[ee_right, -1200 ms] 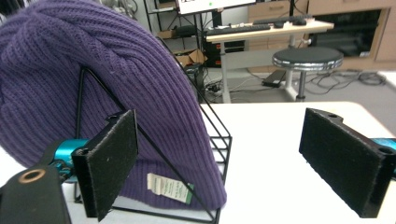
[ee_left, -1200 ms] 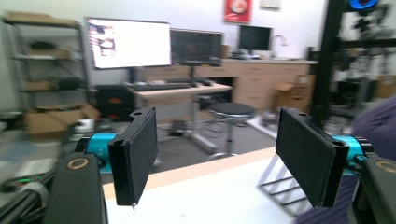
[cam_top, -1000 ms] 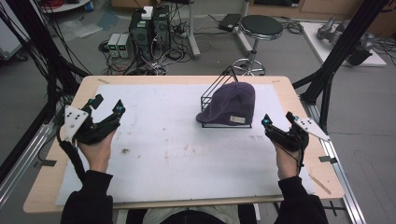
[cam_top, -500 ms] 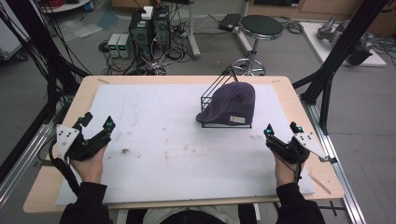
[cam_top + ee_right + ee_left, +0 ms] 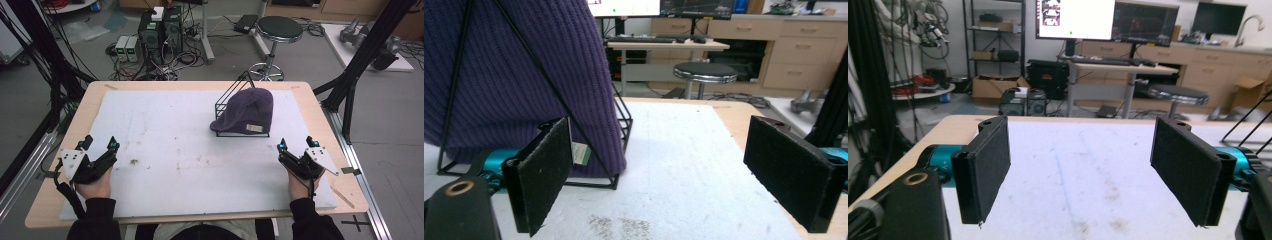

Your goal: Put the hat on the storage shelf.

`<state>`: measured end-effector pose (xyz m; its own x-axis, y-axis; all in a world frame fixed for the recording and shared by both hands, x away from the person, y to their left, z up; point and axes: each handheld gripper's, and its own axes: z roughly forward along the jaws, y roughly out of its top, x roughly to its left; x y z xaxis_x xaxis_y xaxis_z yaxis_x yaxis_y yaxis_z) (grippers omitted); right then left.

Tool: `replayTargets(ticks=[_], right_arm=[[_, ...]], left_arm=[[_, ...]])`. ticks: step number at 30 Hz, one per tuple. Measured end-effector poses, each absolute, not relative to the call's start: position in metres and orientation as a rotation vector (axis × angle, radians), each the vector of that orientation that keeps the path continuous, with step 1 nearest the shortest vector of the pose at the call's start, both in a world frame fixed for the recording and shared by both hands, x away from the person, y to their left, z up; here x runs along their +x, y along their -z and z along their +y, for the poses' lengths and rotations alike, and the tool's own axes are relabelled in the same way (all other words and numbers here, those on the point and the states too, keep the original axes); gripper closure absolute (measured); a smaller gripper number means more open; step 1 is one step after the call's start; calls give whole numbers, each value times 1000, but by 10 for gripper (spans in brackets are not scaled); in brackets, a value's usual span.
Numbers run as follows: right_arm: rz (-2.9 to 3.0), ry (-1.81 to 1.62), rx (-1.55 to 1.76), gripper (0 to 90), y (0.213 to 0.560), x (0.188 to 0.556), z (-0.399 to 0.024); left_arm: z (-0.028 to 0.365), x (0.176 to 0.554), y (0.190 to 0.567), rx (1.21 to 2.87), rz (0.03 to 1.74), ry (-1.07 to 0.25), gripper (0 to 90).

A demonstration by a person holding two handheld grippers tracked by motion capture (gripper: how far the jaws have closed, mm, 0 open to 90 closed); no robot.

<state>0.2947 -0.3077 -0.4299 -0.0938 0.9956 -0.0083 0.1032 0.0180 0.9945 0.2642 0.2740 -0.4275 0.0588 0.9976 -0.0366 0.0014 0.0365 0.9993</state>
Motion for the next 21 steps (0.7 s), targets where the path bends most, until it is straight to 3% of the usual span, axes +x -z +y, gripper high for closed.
replayTargets(ticks=[21], right_arm=[[1350, -1243, 1226, 118, 430, 294, -312]], left_arm=[[279, 263, 435, 1195, 1226, -1120, 248]])
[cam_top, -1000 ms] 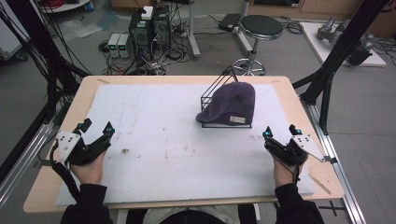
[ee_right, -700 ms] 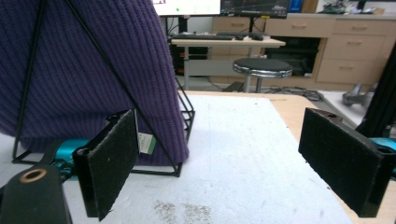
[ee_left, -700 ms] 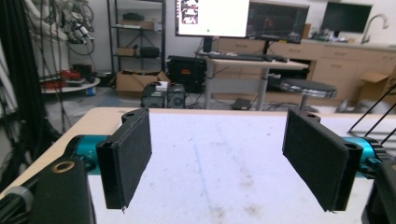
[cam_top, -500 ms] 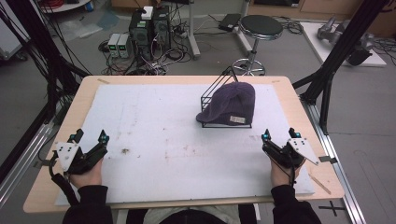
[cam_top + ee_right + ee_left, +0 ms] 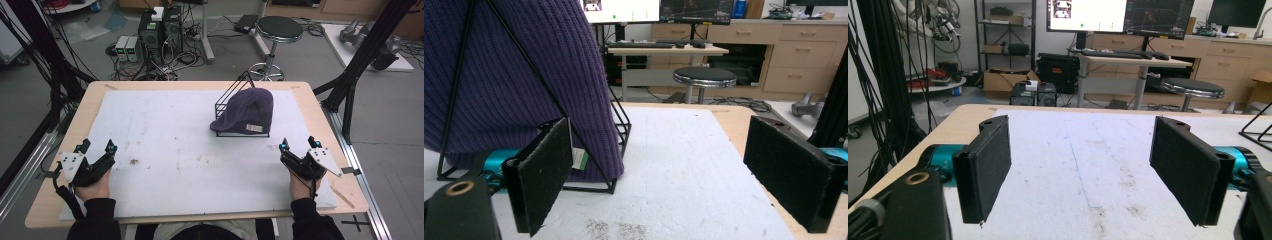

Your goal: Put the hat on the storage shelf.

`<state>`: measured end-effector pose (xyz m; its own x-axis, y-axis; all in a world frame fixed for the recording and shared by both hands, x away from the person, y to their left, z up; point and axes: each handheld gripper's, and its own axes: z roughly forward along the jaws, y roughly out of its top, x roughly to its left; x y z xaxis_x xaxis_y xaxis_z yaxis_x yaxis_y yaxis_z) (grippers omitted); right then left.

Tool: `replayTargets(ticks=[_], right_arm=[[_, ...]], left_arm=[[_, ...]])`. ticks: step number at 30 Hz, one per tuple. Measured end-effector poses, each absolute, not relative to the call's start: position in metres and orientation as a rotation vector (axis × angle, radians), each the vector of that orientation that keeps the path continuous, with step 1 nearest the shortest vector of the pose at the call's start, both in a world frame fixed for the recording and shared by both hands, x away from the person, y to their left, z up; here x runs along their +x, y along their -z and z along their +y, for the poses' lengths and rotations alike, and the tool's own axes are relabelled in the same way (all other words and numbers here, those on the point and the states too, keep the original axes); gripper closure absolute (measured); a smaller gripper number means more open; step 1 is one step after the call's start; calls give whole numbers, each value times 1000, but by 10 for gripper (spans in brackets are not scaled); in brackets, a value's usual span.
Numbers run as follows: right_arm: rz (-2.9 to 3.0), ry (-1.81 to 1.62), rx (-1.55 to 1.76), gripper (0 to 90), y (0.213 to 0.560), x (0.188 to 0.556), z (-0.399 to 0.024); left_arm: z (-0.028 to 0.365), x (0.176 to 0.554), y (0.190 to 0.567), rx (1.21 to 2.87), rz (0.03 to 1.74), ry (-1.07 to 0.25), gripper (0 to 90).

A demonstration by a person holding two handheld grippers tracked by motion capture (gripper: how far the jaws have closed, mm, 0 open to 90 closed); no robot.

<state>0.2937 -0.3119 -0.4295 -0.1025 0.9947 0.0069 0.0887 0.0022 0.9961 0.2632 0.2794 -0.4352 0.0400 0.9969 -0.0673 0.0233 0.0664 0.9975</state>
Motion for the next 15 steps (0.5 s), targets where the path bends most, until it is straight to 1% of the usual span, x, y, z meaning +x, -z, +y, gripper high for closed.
replayTargets(ticks=[15], right_arm=[[1373, -1242, 1273, 118, 431, 295, -313]], left_arm=[[278, 264, 437, 1204, 1225, -1092, 251]])
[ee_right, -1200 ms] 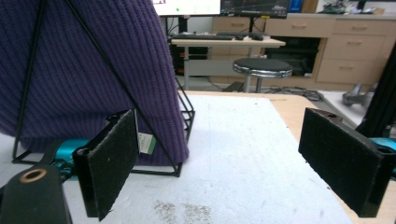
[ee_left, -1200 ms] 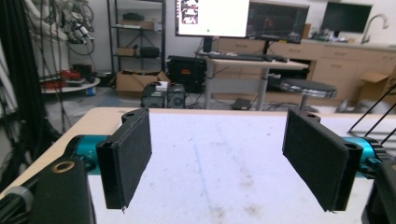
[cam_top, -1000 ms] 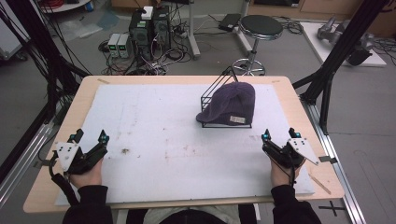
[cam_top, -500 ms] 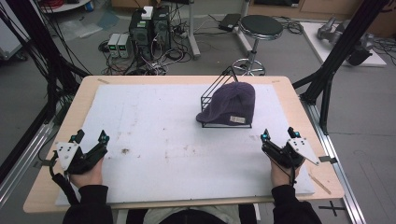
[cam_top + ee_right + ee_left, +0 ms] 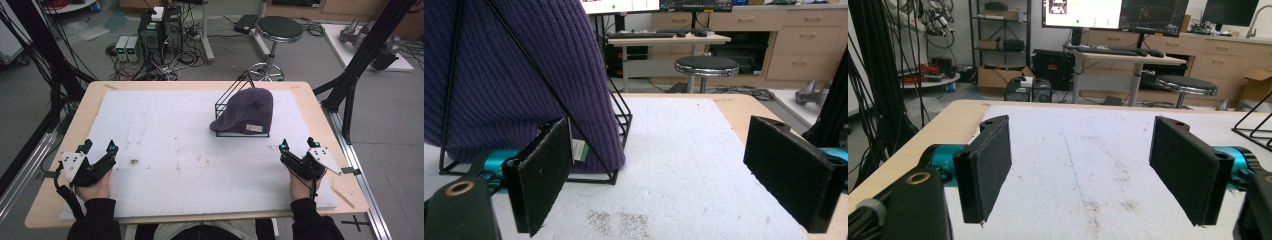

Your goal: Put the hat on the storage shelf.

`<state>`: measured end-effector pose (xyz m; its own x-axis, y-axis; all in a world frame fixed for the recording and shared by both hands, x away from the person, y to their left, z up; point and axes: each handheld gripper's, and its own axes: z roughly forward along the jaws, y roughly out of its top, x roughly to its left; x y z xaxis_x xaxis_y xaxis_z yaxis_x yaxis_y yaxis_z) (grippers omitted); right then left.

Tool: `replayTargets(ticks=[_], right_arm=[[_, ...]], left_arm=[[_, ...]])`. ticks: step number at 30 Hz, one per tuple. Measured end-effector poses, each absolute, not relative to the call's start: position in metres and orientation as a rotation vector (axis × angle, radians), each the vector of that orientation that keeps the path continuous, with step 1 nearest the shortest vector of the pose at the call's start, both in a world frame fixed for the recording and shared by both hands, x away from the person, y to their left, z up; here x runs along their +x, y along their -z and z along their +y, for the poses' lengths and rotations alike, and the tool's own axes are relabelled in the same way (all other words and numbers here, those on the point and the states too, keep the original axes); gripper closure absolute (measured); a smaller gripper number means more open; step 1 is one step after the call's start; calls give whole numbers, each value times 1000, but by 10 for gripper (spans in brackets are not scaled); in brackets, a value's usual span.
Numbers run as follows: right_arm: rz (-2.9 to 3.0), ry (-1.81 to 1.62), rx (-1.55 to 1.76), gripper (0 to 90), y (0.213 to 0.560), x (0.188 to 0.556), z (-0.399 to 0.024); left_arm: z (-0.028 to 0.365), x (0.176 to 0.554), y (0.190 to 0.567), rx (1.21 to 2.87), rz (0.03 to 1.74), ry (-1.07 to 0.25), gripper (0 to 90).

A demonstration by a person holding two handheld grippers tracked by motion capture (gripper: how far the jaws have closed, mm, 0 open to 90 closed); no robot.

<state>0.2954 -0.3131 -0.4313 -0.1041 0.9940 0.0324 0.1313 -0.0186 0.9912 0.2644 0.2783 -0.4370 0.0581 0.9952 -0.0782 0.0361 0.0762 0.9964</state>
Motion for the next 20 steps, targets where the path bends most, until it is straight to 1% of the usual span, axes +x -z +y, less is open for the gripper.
replayTargets(ticks=[20], right_arm=[[1392, -1250, 1305, 118, 434, 298, -315]], left_arm=[[277, 267, 439, 1218, 1216, -1068, 251]])
